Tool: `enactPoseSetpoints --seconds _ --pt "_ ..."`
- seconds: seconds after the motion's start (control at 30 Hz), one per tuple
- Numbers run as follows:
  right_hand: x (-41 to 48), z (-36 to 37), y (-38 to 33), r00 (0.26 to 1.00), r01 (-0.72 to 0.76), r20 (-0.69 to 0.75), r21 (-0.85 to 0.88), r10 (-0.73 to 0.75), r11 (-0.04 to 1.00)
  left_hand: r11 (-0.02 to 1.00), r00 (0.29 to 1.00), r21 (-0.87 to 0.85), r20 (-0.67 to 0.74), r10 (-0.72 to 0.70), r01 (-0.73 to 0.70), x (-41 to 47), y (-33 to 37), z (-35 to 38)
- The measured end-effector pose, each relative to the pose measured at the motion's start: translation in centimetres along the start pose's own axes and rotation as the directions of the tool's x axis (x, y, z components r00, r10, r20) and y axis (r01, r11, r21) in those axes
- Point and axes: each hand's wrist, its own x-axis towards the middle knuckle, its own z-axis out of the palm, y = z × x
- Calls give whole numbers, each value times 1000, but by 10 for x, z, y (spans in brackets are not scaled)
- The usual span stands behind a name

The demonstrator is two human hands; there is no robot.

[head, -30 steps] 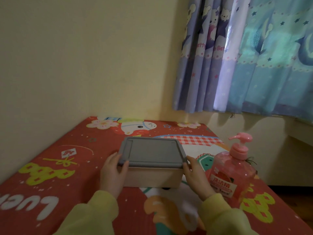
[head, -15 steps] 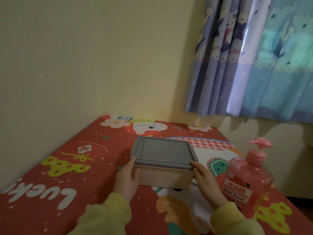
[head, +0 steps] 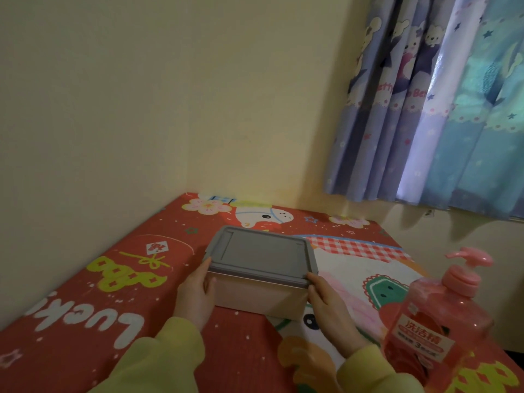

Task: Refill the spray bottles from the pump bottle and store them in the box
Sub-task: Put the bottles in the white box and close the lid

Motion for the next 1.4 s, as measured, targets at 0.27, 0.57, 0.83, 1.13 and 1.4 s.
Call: enactPoseSetpoints --seconds 0.27,0.57,0.83,1.13,1.4 --pt "8 30 -18 996 79 50 -45 -77 996 997 996 -32 -59 -67 65 12 -19 -21" --pt "15 66 -40 987 127 108 -46 -121 991 995 987 -3 -132 -96 96 27 -37 -46" --pt "22 98 -60 968 202 164 -50 -191 978 989 972 21 -193 -137 143 42 -58 -72" --pt "30 128 -77 949 242 219 -52 -225 969 982 960 79 -239 -148 171 55 -81 -98" --pt "36 157 -91 937 250 260 -25 -235 968 976 962 128 -230 -143 176 64 -94 -121"
